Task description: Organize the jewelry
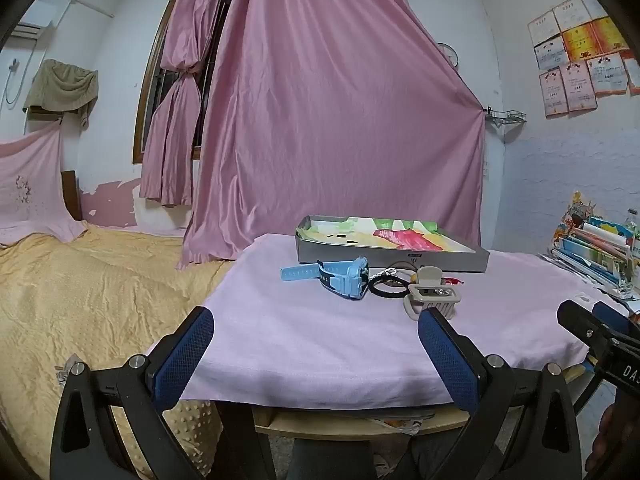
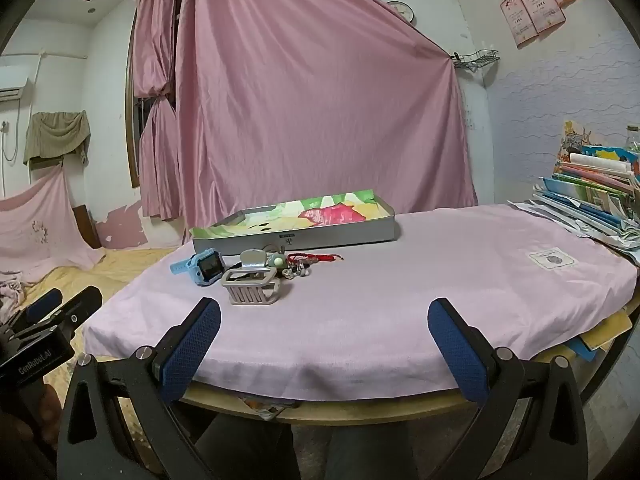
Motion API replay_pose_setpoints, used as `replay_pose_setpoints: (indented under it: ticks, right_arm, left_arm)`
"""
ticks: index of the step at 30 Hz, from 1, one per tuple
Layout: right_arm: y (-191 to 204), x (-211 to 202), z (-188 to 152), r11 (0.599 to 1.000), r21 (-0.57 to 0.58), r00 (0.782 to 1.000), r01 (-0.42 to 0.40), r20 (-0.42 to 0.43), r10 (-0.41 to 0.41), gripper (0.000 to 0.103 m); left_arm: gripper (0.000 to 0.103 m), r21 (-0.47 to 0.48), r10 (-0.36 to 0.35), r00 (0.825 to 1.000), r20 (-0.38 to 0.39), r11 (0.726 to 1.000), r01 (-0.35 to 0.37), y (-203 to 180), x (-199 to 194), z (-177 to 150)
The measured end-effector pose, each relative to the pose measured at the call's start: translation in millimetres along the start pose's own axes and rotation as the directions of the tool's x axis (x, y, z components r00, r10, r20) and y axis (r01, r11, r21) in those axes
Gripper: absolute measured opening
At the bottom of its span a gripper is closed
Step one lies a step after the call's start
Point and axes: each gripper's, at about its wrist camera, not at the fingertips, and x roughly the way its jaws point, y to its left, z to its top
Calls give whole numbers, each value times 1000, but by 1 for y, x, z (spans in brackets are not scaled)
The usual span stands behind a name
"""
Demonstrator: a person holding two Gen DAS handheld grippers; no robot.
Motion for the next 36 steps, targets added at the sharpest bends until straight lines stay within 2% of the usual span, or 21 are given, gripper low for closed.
replay_pose_setpoints:
  ticks: [36]
  right_arm:
    - [-2, 5, 3, 1000, 5, 1000, -2, -11, 2, 102]
  left_arm:
    - [103, 4, -11, 1000, -17, 1000, 11, -1, 5, -3]
